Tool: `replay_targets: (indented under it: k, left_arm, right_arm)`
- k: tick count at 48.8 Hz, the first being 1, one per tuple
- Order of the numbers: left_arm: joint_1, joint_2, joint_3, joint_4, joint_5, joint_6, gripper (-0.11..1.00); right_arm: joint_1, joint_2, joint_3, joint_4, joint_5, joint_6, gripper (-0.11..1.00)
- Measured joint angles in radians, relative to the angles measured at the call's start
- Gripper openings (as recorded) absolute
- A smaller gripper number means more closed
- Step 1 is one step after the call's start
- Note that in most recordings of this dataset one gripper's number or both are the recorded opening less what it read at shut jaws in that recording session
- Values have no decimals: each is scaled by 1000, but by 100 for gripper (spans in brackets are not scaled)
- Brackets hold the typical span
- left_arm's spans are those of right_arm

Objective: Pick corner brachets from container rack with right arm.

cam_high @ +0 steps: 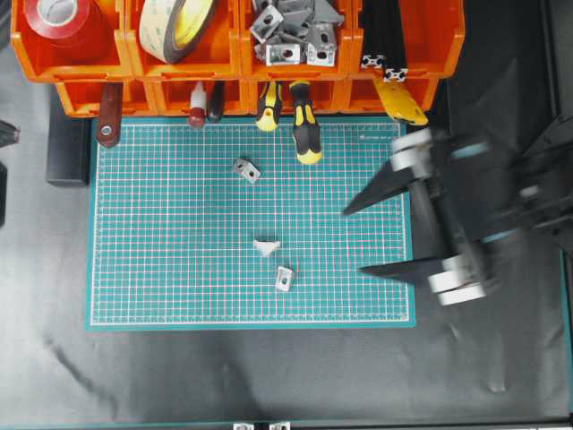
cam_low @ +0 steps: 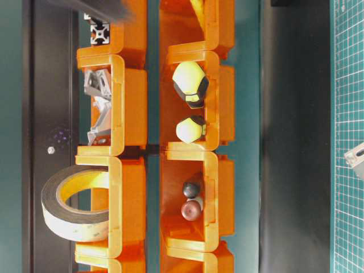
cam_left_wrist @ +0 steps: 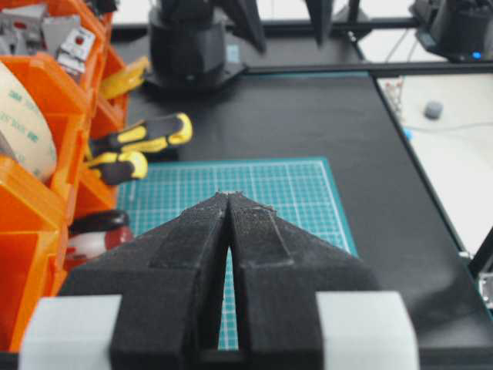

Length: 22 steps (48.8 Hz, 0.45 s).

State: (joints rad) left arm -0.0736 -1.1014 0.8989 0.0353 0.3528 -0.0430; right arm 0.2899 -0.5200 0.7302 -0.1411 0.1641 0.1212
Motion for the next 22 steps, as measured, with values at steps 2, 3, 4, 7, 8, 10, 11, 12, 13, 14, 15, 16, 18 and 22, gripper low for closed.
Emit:
replay_targets:
  k: [2, 3, 4, 7, 8, 10, 11, 12, 13, 14, 15, 16, 18, 22]
  left_arm:
    - [0, -6, 0, 0, -2, 0, 0]
    - [0, -8, 2, 2, 0, 0, 0]
    - [0, -9, 3, 0, 0, 0, 0]
    - [0, -14, 6, 0, 0, 0, 0]
    - [0, -15, 8, 2, 0, 0, 0]
    - [0, -17, 11, 0, 0, 0, 0]
    - [0, -20, 11, 2, 0, 0, 0]
    - [2, -20, 12, 0, 0, 0, 0]
    - [0, -20, 14, 2, 0, 0, 0]
    - [0, -20, 14, 2, 0, 0, 0]
    - [2, -20, 15, 2, 0, 0, 0]
    - [0, -20, 17, 2, 0, 2, 0]
    - [2, -20, 17, 0, 0, 0, 0]
    - [0, -20, 18, 0, 0, 2, 0]
  right_arm:
    - [0, -41, 17, 0, -3, -2, 76]
    - [0, -63, 26, 2, -3, 0, 76]
    - [0, -83, 34, 2, -3, 0, 75]
    - [0, -143, 55, 2, -2, -2, 75]
    - [0, -166, 63, 0, 0, -2, 75]
    - [0, -209, 72, 2, 6, -3, 75]
    - [0, -236, 77, 2, 11, 0, 75]
    - [0, -258, 86, 2, 17, 2, 75]
    - [0, -281, 91, 0, 29, 2, 75]
    - [0, -302, 97, 0, 41, -2, 75]
    - [0, -322, 101, 2, 51, -2, 75]
    - [0, -342, 106, 2, 57, 3, 75]
    - [0, -385, 115, 0, 69, 2, 75]
    - [-2, -474, 140, 2, 106, 11, 75]
